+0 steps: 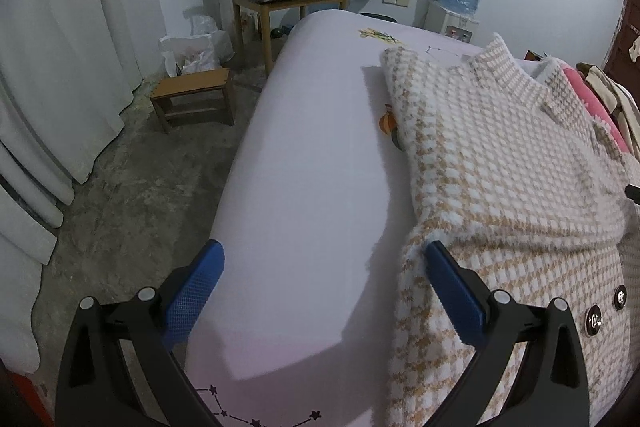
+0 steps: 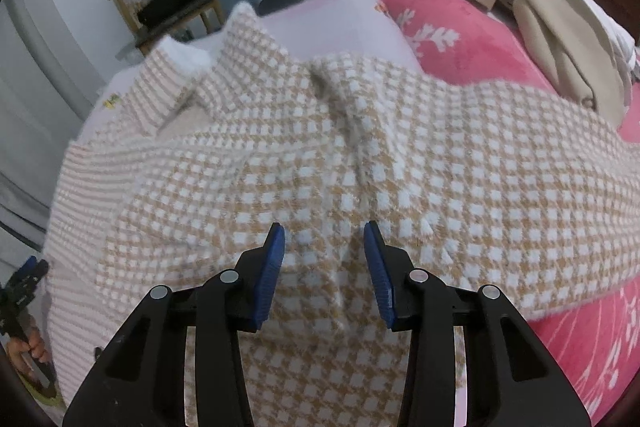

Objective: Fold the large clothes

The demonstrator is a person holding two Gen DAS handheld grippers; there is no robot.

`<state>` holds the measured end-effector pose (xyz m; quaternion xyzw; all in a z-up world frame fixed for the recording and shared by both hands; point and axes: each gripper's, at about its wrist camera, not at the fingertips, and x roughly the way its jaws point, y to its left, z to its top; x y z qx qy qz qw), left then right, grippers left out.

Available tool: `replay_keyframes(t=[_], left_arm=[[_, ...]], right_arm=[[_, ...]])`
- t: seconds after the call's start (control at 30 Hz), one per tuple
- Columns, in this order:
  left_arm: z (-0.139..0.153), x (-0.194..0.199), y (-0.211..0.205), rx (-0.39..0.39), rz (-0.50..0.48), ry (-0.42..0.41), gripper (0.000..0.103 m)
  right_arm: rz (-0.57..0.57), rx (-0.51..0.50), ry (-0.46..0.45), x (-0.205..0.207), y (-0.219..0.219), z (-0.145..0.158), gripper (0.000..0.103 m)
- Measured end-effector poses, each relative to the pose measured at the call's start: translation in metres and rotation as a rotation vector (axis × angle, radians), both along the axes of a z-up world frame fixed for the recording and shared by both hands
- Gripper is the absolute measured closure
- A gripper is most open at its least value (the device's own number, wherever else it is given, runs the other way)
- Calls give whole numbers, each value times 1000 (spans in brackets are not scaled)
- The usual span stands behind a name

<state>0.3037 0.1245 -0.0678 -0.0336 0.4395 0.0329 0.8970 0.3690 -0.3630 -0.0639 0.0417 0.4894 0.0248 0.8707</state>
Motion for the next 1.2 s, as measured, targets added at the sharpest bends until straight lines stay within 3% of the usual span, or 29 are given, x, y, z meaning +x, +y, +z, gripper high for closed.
replay_keyframes(t=[0.07,0.13,0.2,0.33,0.5,0.8,0.9,1.03,1.1,1.2], left_arm=[[-1,-1,0,5,-1,1,4],[-1,-1,-2,15,-3,2,4],[-2,-3,-5,29,-9,3,4],[-5,-3,-10,47,-25,8,4],[-7,-4,-16,45,-33,16,4],[-9,-8,-21,43,-46,25,4],[-4,-14,-20,38,-65,18,4],[27,-31,-16,-6,-114,-61,4],[44,-34,-17,-38,-142,-114,4],[70,-25,-28,-117,-211,-187,4]], right_arm=[[-4,-1,13,7,0,-4,65],[-5,0,17,12,-1,-5,72],[13,20,28,16,1,-6,94],[45,-64,25,18,14,-6,98],[37,-92,-19,27,19,6,101],[25,-156,-24,42,21,-5,101],[13,-137,-22,39,15,-4,94],[23,-130,-95,21,14,18,85],[69,-131,-143,9,23,32,73],[156,-124,-155,-2,48,38,68]])
